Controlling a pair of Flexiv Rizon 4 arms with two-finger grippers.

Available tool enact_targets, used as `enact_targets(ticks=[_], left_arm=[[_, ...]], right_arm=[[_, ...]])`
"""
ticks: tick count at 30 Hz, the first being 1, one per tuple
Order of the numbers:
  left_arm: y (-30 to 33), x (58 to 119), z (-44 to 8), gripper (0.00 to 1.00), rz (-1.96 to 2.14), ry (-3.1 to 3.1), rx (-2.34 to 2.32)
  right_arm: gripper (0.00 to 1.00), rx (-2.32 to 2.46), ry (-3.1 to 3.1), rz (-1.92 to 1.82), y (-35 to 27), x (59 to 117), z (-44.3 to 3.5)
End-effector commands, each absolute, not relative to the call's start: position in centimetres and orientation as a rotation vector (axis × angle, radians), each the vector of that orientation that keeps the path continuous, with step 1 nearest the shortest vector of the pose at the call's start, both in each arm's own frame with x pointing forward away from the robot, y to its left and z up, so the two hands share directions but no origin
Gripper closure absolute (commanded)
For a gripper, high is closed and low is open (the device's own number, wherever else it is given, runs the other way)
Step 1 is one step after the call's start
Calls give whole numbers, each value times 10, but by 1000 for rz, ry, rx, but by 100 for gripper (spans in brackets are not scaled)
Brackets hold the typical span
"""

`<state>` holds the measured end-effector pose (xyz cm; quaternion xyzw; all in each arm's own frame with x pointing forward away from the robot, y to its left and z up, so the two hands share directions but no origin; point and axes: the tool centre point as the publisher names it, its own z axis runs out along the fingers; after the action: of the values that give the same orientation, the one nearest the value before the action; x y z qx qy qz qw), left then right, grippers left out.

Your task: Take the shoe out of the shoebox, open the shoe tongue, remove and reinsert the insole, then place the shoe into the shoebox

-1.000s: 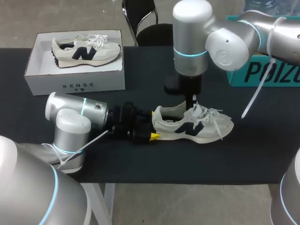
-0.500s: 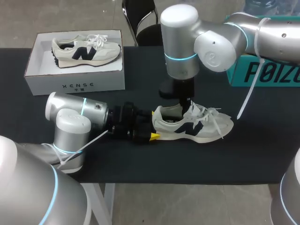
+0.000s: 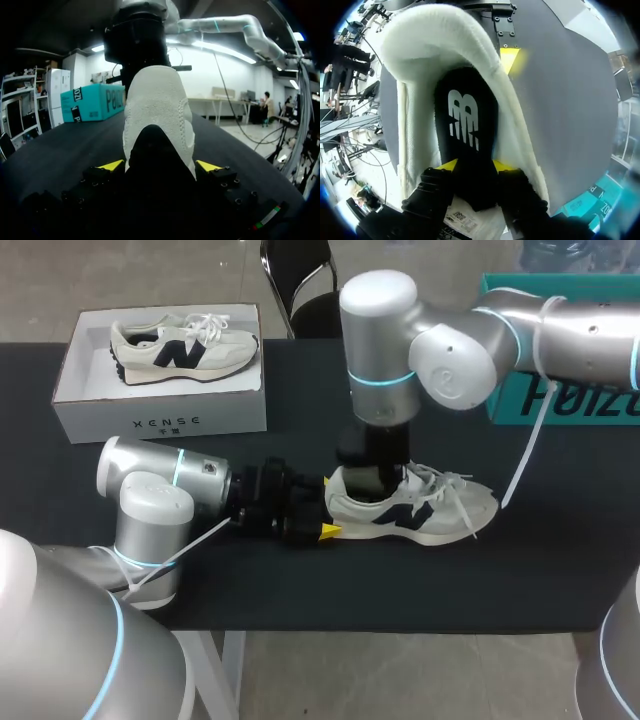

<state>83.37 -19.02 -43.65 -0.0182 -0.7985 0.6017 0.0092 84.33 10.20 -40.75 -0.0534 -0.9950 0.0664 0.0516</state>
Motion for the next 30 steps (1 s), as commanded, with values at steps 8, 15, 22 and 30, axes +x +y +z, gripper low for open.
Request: enact_targets(ticks=[8, 15, 22, 30], left_arm=[[-190, 834, -439, 100, 1879, -2494, -57], [-190, 834, -439, 100, 1879, -2494, -57], [-190, 834, -439, 100, 1879, -2494, -57], [-190, 834, -439, 100, 1879, -2494, -57]], right_arm=[[55, -131, -2996, 181, 116, 834, -464], [100, -153, -2974, 190, 113, 823, -461], [100, -170, -2985, 203, 110, 822, -446], [100, -186, -3022, 198, 109, 824, -417]])
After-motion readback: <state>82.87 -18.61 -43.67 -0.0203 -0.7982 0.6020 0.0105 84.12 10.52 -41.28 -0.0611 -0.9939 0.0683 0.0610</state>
